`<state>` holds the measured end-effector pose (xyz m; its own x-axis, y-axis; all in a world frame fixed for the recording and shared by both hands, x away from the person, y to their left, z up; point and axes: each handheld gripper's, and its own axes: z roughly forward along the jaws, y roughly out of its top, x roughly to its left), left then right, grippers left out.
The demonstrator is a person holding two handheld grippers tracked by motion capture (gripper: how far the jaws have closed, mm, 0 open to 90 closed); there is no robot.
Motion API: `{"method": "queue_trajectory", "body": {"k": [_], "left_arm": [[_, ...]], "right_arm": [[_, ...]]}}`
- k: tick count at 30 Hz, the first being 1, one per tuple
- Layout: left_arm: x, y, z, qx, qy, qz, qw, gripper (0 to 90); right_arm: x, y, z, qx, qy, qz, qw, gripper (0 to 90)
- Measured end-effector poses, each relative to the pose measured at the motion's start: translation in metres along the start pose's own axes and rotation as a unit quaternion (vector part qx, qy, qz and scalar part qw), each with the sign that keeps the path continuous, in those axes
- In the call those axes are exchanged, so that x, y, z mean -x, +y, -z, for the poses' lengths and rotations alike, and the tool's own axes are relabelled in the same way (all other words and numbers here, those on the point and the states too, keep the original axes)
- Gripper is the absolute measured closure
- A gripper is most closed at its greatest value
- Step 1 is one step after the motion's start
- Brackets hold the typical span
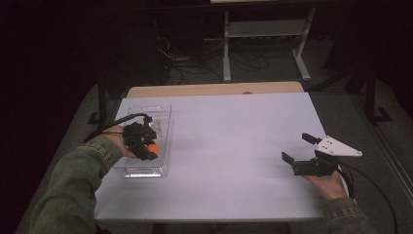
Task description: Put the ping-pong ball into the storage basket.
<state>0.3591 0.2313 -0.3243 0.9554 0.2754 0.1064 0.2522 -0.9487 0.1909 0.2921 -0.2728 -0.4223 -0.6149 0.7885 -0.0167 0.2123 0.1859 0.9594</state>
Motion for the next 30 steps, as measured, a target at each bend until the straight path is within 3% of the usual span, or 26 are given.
{"method": "queue_trajectory", "body": {"k": [11,30], "left_arm": [[0.001,0.003,-0.007,-0.005,-0.004,-0.002,1.0000,50.1],[0.000,-0.005,-0.026,-0.009,-0.013,0.007,0.9998,50.1]], "right_arm": [[0.000,0.000,0.000,-0.001,0.001,0.002,1.0000,0.0],[-0.001,0.000,0.000,-0.002,0.001,0.002,1.0000,0.0]]}}
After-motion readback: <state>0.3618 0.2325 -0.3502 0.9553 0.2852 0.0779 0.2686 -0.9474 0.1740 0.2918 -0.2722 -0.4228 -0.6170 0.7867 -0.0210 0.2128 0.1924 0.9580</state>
